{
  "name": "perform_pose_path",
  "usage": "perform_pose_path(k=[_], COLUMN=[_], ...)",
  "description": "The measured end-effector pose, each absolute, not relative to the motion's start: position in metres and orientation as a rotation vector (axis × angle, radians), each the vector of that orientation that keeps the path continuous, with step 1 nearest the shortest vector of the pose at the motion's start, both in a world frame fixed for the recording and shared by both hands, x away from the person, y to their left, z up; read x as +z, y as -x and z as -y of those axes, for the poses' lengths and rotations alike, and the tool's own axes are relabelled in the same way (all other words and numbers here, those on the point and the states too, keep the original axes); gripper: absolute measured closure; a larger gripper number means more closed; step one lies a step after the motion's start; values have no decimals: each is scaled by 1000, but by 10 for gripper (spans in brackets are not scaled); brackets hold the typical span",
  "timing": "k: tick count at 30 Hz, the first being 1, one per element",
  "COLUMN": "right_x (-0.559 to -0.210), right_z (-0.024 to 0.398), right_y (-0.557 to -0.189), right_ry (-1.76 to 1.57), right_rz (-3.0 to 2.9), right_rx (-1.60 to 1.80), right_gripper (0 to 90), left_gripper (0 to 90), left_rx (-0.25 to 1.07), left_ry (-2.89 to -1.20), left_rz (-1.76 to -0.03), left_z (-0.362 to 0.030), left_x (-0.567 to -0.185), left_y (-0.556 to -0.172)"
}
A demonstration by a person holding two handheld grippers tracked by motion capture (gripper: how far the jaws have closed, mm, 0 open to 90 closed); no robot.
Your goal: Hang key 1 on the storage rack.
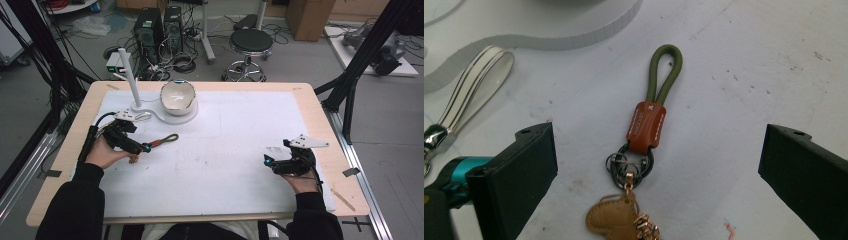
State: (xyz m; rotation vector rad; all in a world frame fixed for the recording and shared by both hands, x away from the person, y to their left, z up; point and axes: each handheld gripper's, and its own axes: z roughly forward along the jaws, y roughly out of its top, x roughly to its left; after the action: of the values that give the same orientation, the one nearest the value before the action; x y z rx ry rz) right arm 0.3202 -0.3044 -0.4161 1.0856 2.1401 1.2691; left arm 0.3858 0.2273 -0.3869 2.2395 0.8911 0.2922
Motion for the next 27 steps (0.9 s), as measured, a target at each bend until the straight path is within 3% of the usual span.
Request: perform_pose_path(k=[11, 27], right_x=[-415, -416], right_z=[306, 305], right_y=[-319, -320], right_ry=[-1083, -1065], right_rz=[-2140, -2150], right_rx=[1280, 1270], right_gripper=[21, 21], left_gripper=[98, 365], left_rx=[226, 219], left_ry=[-2341, -2371], left_rz=[-874, -848], left_z=[-210, -209], left_x=[-403, -413], left_y=[-398, -403])
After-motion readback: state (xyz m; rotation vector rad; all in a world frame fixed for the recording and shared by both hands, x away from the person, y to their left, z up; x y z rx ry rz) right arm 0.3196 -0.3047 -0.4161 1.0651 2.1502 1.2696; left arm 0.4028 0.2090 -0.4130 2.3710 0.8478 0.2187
